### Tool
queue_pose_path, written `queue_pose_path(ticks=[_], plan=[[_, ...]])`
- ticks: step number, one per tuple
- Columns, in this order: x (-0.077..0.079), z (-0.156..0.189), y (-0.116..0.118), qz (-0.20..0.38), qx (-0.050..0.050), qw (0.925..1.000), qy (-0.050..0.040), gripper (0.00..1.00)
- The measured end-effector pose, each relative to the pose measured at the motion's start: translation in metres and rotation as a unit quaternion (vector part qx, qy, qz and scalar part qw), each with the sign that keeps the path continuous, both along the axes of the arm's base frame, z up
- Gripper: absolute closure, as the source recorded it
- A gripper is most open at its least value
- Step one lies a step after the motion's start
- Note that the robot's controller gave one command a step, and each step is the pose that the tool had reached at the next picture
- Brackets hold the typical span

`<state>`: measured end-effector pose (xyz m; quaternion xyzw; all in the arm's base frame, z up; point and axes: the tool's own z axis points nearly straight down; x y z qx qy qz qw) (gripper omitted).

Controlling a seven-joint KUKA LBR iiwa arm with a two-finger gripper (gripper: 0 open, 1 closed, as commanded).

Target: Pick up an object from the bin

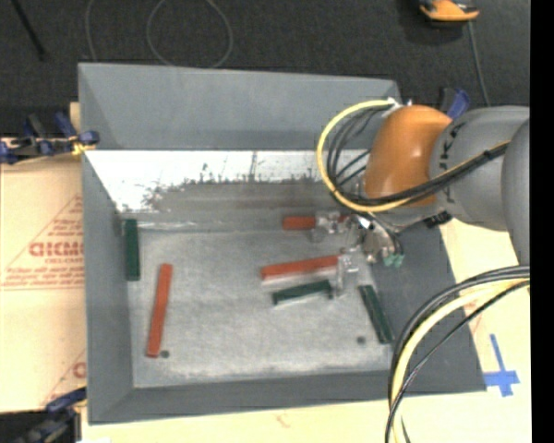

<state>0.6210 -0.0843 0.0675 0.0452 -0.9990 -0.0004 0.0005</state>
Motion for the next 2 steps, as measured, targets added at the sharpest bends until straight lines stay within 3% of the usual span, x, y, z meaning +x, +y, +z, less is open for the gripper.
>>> queue_pose_path(ticks=[1,2], plan=[[-0.021,0.035,0.015,0.034,-0.001,0.9994,-0.0024,0.0],[-0.017,0.046,0.038,0.075,-0.001,0.9972,-0.0041,0.0]])
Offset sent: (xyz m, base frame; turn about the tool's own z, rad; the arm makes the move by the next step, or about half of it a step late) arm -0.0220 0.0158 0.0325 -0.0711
